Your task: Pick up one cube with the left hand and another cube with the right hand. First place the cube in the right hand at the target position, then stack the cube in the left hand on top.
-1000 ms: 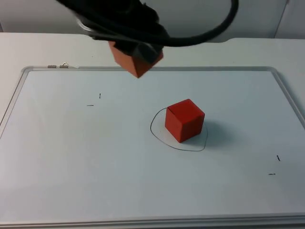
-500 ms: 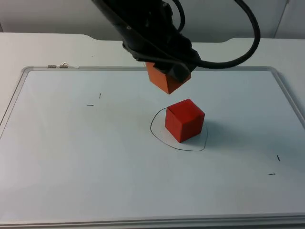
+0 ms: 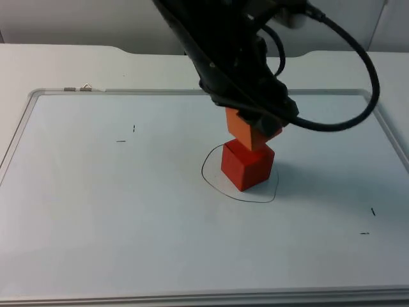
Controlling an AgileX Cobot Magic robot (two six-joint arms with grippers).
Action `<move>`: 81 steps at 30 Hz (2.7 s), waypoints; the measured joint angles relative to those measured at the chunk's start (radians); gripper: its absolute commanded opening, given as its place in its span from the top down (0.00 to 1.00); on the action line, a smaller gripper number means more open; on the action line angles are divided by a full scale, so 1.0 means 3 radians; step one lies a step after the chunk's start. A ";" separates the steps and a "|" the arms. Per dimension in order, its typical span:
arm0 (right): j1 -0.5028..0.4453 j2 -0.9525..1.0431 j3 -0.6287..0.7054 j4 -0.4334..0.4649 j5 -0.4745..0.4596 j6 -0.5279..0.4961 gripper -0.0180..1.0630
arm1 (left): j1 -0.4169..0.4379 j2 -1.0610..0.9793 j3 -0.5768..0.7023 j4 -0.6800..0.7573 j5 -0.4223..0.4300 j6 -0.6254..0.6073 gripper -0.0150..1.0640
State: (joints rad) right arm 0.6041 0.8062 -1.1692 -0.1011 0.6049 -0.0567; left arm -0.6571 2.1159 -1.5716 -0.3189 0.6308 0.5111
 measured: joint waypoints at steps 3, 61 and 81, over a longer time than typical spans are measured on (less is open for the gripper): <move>0.0000 0.0000 0.0000 0.0000 0.0000 0.0000 0.08 | -0.0015 0.0063 0.0000 0.0102 0.0000 -0.0087 0.98; 0.0000 0.0000 0.0000 -0.0012 -0.0005 0.0000 0.08 | -0.0015 -0.1297 -0.0007 0.0114 0.0467 -0.0220 0.01; 0.0000 0.0000 0.0000 0.0241 0.0129 -0.0237 0.08 | -0.0020 -0.3124 0.0160 0.0222 0.1446 -0.0214 0.01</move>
State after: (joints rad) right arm 0.6041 0.8062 -1.1692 -0.0290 0.6436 -0.1278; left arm -0.6633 1.1787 -1.5235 -0.2523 1.0647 0.4468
